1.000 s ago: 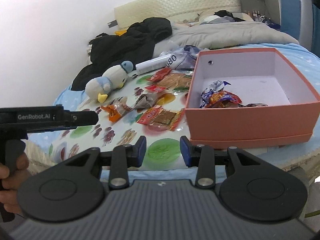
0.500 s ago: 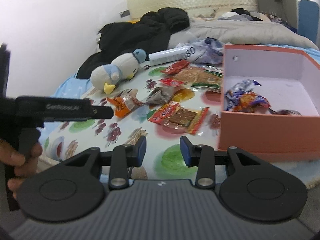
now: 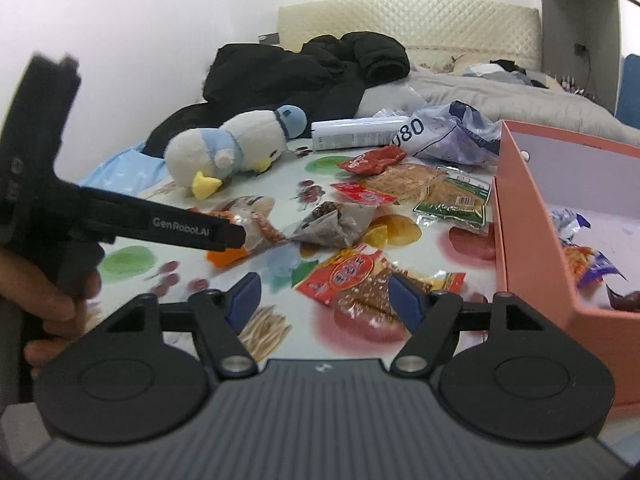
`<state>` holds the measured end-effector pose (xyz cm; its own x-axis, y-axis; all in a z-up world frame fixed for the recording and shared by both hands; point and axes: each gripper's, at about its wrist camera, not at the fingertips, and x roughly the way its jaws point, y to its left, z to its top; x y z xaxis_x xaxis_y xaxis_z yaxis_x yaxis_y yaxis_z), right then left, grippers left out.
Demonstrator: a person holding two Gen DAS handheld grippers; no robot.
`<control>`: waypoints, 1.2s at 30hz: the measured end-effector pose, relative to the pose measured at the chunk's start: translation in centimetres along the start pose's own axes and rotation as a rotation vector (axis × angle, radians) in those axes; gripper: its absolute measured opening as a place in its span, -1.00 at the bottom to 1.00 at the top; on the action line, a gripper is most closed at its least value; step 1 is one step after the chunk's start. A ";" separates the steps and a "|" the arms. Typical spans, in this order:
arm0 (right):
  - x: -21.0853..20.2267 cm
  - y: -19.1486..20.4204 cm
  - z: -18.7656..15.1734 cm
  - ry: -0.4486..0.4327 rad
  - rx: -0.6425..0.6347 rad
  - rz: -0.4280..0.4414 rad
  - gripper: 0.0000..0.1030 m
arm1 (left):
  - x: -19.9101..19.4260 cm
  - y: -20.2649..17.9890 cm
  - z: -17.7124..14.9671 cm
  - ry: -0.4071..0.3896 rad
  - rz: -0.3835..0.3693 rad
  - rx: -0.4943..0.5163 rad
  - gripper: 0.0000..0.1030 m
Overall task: Organize snacks
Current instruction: 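Move both tools back from the pink box to the snack pile, then grasp the orange-and-clear bread bag with the left tool while the right grasps the red-labelled strip pack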
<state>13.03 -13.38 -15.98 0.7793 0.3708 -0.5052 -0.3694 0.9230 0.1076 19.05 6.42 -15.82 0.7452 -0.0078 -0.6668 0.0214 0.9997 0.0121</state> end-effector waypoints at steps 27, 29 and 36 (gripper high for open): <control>8.6 -2.4 -2.7 0.069 0.029 -0.204 0.52 | 7.9 0.9 0.3 0.104 0.160 0.256 0.15; 8.5 -2.4 -2.7 0.066 0.033 -0.198 0.32 | 7.2 1.1 0.3 0.104 0.161 0.221 0.10; 7.7 -2.1 -2.4 0.076 0.010 -0.182 -0.34 | 3.9 1.1 -1.0 0.110 0.153 0.061 0.08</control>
<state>18.57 -12.75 -22.15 0.7922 0.1891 -0.5802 -0.2207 0.9752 0.0165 21.36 7.53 -19.14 0.6655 0.1497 -0.7312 -0.0438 0.9858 0.1620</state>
